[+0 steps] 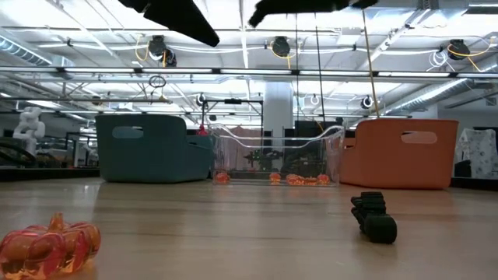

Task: Sort Halloween decoration
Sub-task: Put the black skeleton toy into the orange bin

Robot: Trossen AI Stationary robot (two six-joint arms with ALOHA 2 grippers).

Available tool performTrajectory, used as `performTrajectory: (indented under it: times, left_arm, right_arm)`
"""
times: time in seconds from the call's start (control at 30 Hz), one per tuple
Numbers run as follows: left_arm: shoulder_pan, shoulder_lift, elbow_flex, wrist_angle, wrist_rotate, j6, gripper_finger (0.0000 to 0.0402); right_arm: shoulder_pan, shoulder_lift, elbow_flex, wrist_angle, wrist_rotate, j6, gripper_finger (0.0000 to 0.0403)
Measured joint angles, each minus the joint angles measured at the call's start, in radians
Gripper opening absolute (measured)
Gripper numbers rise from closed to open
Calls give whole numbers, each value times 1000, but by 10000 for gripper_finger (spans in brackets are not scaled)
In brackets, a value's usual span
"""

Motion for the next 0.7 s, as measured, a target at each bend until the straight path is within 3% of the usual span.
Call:
performTrajectory:
  times: [0.23,0.53,0.7]
  left_arm:
    - [0,0,0,-73,4,-102,176]
    - [1,0,0,-41,7,-123,173]
    - [1,0,0,9,15,-122,173]
  right_arm:
    - [34,-135,0,-262,1,2,17]
    - [65,-287,0,-543,-1,97,18]
    - [17,-375,0,-689,-2,119,14]
